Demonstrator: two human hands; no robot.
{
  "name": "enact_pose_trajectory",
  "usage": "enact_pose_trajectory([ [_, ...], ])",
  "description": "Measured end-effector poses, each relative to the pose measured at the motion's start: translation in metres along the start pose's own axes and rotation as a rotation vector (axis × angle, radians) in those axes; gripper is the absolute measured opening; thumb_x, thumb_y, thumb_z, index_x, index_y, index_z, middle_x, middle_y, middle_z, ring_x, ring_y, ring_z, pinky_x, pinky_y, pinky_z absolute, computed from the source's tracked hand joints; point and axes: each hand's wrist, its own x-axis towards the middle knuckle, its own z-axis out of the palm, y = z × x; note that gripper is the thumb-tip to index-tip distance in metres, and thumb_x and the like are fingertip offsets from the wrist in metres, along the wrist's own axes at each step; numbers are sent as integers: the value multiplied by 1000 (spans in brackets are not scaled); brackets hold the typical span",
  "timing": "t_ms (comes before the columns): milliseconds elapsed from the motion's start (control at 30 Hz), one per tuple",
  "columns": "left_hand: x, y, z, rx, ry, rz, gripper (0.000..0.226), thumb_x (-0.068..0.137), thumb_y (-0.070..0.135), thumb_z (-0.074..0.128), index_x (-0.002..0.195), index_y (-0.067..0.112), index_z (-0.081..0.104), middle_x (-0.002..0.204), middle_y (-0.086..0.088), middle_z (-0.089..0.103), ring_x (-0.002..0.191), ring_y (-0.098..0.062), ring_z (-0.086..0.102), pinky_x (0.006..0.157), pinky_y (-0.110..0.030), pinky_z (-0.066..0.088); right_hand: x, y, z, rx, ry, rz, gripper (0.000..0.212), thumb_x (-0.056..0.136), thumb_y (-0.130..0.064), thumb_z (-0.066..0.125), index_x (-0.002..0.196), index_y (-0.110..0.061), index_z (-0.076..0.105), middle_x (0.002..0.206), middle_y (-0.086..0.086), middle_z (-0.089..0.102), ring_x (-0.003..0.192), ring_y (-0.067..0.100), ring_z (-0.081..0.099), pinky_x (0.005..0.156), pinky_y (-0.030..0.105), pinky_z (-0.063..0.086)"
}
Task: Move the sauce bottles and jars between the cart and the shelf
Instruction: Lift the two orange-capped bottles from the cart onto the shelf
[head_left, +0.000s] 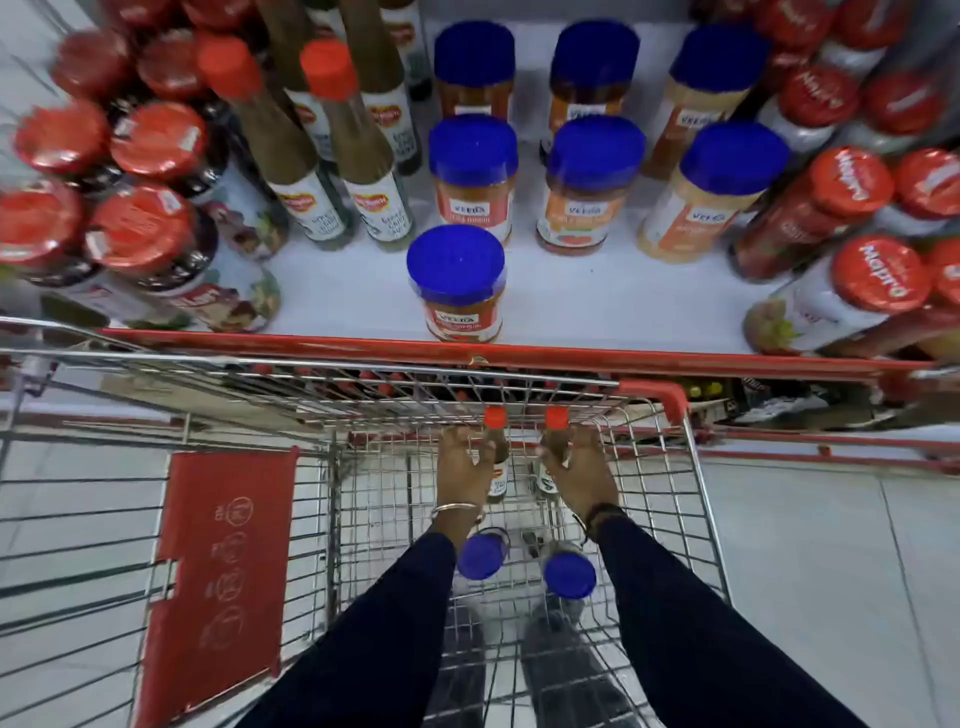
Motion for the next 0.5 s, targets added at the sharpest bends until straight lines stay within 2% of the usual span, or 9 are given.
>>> enact_pose_trajectory([
  [100,15,-1,16,-64,-7,-104,38,80,12,66,105,9,38,108,-8,52,87,-15,55,71,-23,46,16,3,13,141,61,45,31,81,-32,63,106,-17,52,107,7,61,95,26,62,83,43,52],
  [167,25,-8,26,-57,-15,-132,45,74,15,71,100,14,34,102,-10,55,86,-22,59,73,-33,51,21,3,19,191,112,93,26,81,-28,63,103,-19,53,101,3,64,88,22,63,80,39,52],
  [267,40,-28,40,0,12,-122,46,64,33,71,93,20,38,94,-12,61,79,-27,63,67,-46,57,25,1,22,205,203,112,20,82,-24,63,100,-21,55,95,-2,66,83,19,63,76,37,52],
  [400,37,-26,44,68,50,-26,26,76,19,69,92,12,50,93,-16,60,82,-30,59,68,-47,55,24,9,26,255,235,94,17,80,-25,67,95,-24,60,97,2,69,83,21,66,74,42,57],
  [500,27,-21,32,88,43,49,24,80,12,65,98,7,50,92,-16,63,79,-30,60,67,-40,51,13,7,18,299,250,90,14,77,-15,72,88,-16,64,82,-2,68,74,15,63,70,29,49],
])
